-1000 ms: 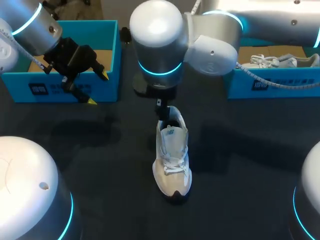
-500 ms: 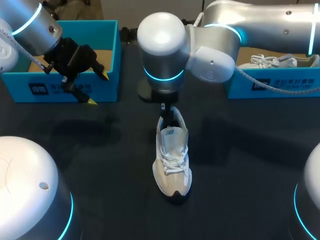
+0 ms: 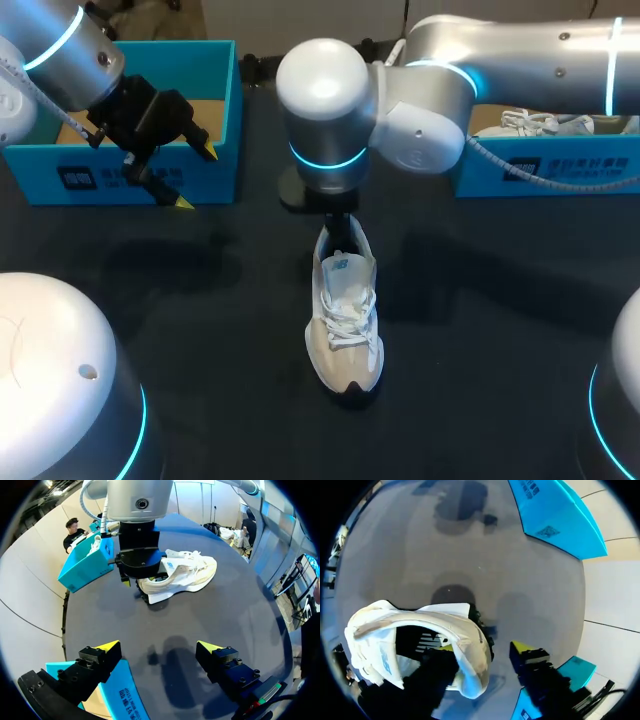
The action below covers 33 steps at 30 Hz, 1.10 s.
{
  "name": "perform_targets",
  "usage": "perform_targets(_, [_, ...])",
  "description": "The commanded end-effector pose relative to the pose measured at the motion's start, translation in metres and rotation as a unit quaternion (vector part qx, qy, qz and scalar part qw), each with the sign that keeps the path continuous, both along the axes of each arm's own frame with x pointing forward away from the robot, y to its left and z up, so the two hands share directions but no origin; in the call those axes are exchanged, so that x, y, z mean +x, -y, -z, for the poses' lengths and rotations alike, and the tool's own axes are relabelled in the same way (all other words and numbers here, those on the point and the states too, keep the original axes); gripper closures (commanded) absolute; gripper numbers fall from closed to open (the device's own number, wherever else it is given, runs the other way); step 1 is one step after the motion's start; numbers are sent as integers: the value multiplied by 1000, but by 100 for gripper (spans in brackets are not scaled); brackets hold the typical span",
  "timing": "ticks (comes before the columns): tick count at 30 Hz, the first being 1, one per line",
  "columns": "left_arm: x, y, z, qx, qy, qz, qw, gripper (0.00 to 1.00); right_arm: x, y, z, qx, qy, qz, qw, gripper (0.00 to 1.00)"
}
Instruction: Take the shoe out of the shoebox, open the shoe tongue, remove and reinsert the insole, then place the shoe into the shoebox
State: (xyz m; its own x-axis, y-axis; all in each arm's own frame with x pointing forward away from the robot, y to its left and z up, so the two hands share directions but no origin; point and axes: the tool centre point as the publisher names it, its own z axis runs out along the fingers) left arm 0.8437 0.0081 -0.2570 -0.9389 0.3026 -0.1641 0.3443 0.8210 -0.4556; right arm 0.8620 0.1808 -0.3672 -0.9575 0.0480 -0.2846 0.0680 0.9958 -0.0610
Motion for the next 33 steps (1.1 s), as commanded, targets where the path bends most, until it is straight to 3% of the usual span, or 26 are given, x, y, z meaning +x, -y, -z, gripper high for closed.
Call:
perform_targets(1, [-2,-1,0,1,1,0,1000,0,0,2,4,-2,-5,-4,1000,53])
perform_targets(7, [-2,-1,0,1,1,0,1000,0,-3,3,8,-8,-10,-3,1000,69])
perform_targets(8, [-2,-1,0,1,1,0,1000,0,-4,3,10,-11,-11,1,1000,78])
perform_targets(9, [-2,-1,0,1,1,0,1000,0,-4,3,10,-11,-10,2,1000,98])
perform_targets(10, [-2,-1,0,1,1,0,1000,0,-4,3,10,-11,-9,4,1000,100])
perform_targets(15, [-2,-1,0,1,1,0,1000,0,-6,4,10,-19,-7,10,1000,100])
perform_targets(23, [-2,-1,0,1,1,0,1000,0,-14,6,-24,-24,-12,36,999,100])
perform_targets(25, [-2,-1,0,1,1,0,1000,0,-16,6,-36,-18,-34,41,998,100])
perform_targets(30, [-2,-1,0,1,1,0,1000,0,-24,-1,-87,-14,-42,46,998,100])
perform_targets(33, [-2,-1,0,1,1,0,1000,0,-26,-1,-107,-6,-36,54,998,100])
